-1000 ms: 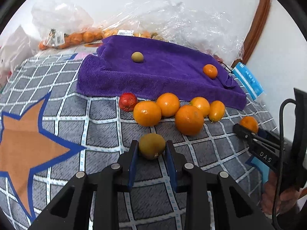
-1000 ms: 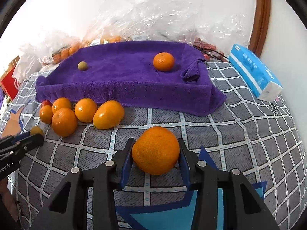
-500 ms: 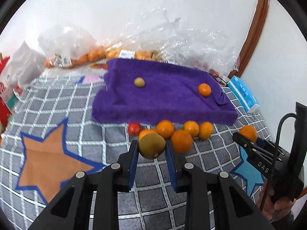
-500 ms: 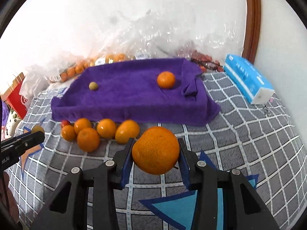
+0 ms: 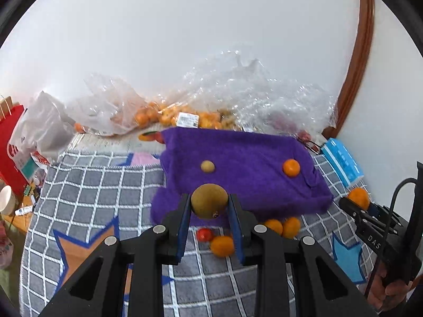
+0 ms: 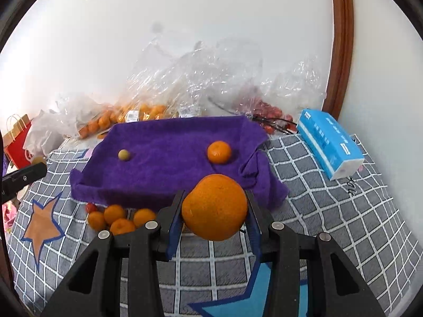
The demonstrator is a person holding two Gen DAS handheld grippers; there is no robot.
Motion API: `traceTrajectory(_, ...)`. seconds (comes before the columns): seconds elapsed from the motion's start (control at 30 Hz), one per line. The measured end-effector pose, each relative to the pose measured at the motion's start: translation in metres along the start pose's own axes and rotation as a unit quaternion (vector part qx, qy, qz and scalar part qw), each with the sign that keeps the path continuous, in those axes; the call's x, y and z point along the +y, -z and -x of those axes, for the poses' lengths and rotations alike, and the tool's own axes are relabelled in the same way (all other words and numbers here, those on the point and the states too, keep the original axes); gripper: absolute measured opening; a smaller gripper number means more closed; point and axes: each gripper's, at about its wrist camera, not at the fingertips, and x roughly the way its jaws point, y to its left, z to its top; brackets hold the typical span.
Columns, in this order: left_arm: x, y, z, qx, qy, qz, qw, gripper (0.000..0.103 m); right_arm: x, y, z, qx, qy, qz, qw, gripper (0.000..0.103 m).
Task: Organize fruits
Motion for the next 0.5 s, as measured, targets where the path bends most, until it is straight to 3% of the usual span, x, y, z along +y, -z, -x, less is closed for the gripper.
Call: traceTrajectory(0.5,0.004,-0.027,-0.024,-0.008,-0.005,-0.004,0.9999,0.027,-0.003,-0.023,-0.029,-0.005,0.002,-0.004,1.000,0.042)
